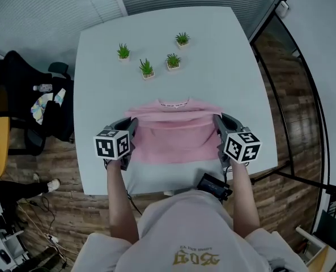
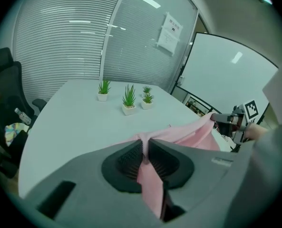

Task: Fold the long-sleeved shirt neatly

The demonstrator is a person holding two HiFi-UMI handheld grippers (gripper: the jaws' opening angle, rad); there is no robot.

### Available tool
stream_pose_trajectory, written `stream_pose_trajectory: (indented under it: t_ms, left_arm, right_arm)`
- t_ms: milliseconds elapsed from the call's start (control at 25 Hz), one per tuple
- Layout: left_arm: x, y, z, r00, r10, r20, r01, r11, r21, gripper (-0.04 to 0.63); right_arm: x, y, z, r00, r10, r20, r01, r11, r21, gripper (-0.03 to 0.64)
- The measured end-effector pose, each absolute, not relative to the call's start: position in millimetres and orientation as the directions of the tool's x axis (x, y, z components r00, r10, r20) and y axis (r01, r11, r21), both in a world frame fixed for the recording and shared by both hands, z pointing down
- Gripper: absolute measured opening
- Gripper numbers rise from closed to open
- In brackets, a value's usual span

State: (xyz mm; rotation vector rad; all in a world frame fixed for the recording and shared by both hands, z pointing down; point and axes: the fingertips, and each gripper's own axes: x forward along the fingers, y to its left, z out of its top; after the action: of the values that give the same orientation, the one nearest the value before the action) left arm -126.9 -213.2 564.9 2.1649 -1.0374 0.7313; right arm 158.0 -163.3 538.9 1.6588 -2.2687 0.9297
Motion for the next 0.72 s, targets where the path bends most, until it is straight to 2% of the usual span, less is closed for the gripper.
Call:
stream_pose_trajectory:
  t_ms: [720]
  left_arm:
    - [-120.2, -254.7, 664.8, 0.452, -0.378, 0.808, -0.876, -0.360, 0.322, 0.054]
  right_arm:
    - [165.0, -210.6, 635.4, -0.369, -0.679, 0.634, -0.919, 0.163, -0.360, 0.026]
